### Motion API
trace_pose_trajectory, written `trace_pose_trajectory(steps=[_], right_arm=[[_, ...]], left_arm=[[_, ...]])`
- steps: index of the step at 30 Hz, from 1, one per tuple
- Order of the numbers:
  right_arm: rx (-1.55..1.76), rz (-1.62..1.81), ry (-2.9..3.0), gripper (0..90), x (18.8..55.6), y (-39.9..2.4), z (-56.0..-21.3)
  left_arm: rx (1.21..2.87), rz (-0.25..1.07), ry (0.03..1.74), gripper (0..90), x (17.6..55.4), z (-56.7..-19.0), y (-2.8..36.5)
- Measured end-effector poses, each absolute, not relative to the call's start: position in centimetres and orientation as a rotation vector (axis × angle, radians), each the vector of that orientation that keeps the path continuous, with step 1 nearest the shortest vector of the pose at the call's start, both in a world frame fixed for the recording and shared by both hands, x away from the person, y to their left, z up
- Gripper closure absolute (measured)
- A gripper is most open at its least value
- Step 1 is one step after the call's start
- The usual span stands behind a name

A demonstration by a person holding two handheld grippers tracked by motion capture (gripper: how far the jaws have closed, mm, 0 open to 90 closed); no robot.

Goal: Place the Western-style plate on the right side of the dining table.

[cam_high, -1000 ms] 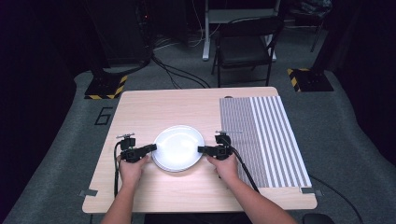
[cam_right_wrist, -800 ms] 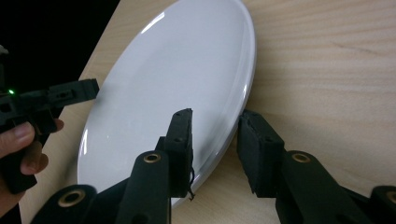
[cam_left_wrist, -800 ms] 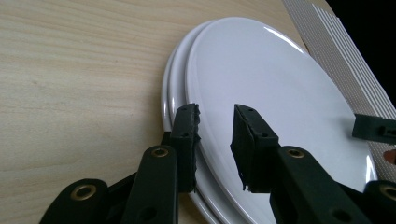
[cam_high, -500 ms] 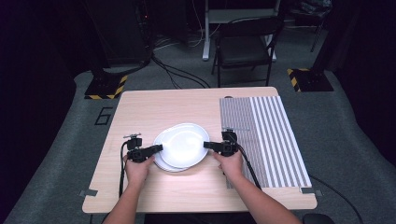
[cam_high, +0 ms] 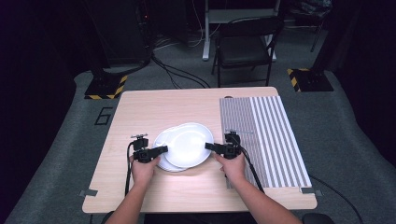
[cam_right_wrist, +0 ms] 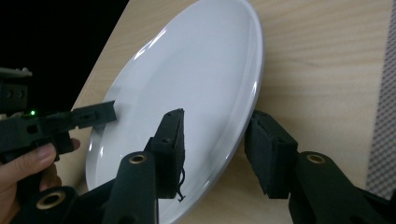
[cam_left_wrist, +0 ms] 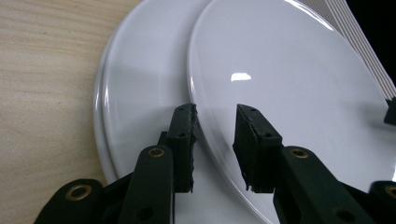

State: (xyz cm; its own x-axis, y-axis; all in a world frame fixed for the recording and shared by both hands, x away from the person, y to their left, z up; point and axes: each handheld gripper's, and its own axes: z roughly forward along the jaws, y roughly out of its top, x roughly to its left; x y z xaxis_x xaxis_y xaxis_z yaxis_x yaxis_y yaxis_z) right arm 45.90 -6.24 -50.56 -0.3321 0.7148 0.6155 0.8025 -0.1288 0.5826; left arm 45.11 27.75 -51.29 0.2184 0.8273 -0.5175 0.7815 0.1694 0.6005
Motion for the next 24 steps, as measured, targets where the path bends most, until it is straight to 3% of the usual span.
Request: trace_pose_trajectory(steps=[6, 11, 24], right_arm=[[-1.753, -1.442, -1.986, 56.6, 44.3, -5.8, -51.4], [-1.769, -1.432, -1.899, 58.0, 43.5, -5.6, -52.1], [-1.753, -1.399, -1.839, 70.6, 43.6, -4.4, -52.3]], left_arm=[[1.573, 0.12, 1.616, 67.6, 44.9, -51.0, 26.8], [1.573, 0.176, 1.561, 67.8, 44.5, -51.5, 26.8], [1.563, 0.148, 1.556, 66.1, 44.5, -51.5, 26.6]])
